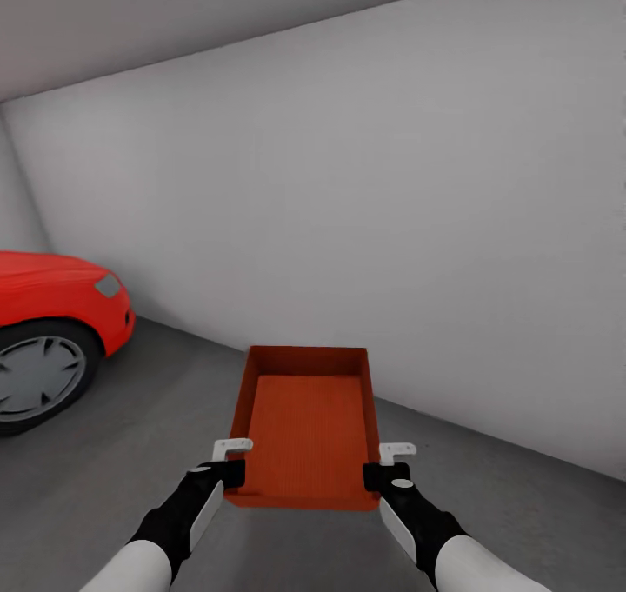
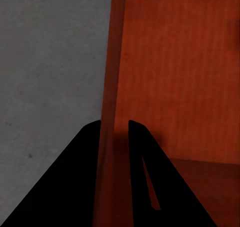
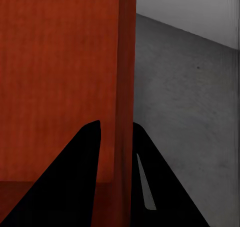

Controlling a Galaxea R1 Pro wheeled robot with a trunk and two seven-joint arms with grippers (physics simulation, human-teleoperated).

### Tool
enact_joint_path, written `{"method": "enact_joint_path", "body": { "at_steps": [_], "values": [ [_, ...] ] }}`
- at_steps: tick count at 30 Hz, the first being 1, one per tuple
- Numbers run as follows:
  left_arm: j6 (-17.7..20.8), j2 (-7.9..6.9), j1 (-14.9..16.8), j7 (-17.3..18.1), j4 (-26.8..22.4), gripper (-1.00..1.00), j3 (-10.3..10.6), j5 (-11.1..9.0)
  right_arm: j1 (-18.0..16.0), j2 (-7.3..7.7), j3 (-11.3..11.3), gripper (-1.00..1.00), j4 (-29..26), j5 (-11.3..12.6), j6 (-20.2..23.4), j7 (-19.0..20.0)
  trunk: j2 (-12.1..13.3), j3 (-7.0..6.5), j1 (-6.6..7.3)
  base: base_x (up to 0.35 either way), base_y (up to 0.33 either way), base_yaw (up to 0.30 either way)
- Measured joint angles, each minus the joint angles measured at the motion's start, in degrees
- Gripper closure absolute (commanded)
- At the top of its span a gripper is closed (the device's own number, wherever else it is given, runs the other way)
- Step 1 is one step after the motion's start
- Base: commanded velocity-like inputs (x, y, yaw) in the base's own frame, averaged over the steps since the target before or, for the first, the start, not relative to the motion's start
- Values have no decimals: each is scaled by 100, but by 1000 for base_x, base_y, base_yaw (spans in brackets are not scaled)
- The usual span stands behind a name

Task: Move the two storage containers from the living room to the garage. In the garage, place one container on the floor and stack the other container on top of it (either order is fine).

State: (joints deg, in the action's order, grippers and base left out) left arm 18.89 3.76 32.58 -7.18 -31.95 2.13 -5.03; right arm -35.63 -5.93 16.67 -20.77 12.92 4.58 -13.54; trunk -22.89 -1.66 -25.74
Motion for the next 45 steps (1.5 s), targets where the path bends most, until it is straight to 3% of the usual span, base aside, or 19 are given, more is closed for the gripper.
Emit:
{"method": "enact_joint_path", "body": {
  "at_steps": [45],
  "values": [
    [-1,3,-3,-2,-9,100,-5,5,0,1,0,100,0,1,-7,3,0,0,0,321,143,-242]
  ]
}}
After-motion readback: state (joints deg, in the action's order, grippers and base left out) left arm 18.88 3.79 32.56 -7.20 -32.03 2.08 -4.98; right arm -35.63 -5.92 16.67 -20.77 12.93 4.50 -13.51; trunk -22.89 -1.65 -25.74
